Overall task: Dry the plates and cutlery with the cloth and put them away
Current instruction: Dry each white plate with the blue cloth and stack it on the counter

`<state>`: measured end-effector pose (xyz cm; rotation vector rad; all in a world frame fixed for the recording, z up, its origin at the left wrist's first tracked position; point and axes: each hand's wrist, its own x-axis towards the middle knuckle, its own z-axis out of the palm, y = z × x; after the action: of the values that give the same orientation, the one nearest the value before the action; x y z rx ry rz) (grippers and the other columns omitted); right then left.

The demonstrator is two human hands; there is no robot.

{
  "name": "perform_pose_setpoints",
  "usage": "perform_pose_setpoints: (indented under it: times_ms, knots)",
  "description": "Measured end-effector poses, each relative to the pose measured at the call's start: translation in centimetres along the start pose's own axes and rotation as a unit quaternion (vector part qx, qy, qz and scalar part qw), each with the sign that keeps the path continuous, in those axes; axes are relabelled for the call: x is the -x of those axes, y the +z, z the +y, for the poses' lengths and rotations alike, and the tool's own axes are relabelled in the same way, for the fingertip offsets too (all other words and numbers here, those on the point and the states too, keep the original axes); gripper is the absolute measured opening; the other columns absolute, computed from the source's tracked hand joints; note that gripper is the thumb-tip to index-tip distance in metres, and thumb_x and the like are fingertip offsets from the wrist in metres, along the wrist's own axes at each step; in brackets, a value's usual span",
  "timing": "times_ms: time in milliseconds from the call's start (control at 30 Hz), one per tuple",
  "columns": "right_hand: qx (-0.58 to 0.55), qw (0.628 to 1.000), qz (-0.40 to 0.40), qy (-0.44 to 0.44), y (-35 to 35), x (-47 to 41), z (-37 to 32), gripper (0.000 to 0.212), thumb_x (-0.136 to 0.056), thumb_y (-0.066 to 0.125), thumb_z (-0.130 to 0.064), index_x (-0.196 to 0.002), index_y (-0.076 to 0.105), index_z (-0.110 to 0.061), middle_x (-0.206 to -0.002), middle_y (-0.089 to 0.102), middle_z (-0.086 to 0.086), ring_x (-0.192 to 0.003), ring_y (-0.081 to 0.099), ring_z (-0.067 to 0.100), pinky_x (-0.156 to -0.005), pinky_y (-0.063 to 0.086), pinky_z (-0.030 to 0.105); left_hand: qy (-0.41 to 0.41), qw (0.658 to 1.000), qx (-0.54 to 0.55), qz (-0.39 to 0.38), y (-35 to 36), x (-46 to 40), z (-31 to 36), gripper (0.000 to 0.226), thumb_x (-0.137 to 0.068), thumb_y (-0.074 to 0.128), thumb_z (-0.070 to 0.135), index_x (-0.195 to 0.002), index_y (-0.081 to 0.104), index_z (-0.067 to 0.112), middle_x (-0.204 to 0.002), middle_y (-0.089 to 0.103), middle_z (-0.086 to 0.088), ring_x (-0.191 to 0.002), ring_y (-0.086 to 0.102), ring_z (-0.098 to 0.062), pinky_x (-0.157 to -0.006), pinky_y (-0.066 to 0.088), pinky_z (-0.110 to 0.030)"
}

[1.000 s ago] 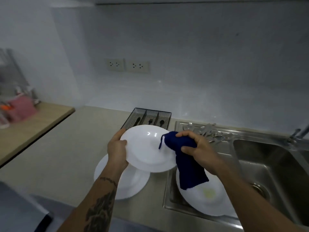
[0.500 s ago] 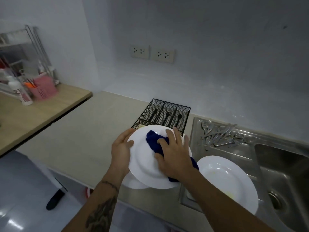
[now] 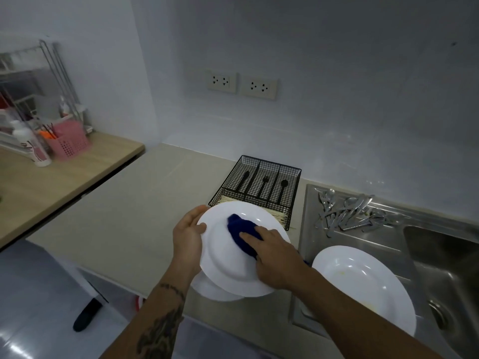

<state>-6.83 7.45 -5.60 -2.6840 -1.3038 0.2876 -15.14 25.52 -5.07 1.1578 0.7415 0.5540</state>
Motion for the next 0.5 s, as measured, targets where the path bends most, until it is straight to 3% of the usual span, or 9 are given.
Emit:
perform_pose_setpoints:
  times_ms: [167,367,500]
  knots:
    - [-0.045,0.998,0.023,0.027,0.6,-0.7,0.4,0.063,-0.091,0.05,-0.015,-0.15,0.032,-0.029,-0.141,0.044,0.003,-0.123,0.041,0.025,-0.102,0.042,0.037,0.015,0.998,-0.039,0.035,-1.8,-0.6,-1.9,0.043,-0.087,0.046,-0.009,-0.111,0.069,0.017,-0.112,0.068,0.005,-0.104,0.063,-0.021,-0.081,0.051,-0.031]
    - [-0.221,0.967,0.107,0.073,-0.2,-0.6,1.9,0.057,-0.089,0.048,0.003,-0.142,0.049,-0.02,-0.134,0.056,0.005,-0.119,0.051,0.019,-0.099,0.036,0.021,0.03,0.996,-0.046,0.072,-3.5,-1.0,-3.0,0.041,-0.086,0.044,-0.011,-0.111,0.068,0.012,-0.104,0.067,0.005,-0.095,0.06,-0.02,-0.074,0.049,-0.028]
    - [-0.243,0.959,0.118,0.089,-0.6,-0.3,2.9,0.058,-0.089,0.048,0.005,-0.141,0.05,-0.02,-0.131,0.056,0.008,-0.118,0.052,0.02,-0.098,0.033,0.019,0.042,0.994,-0.063,0.083,-4.3,-1.3,-3.4,0.041,-0.087,0.044,-0.01,-0.111,0.067,0.014,-0.104,0.066,0.007,-0.094,0.06,-0.016,-0.073,0.049,-0.028]
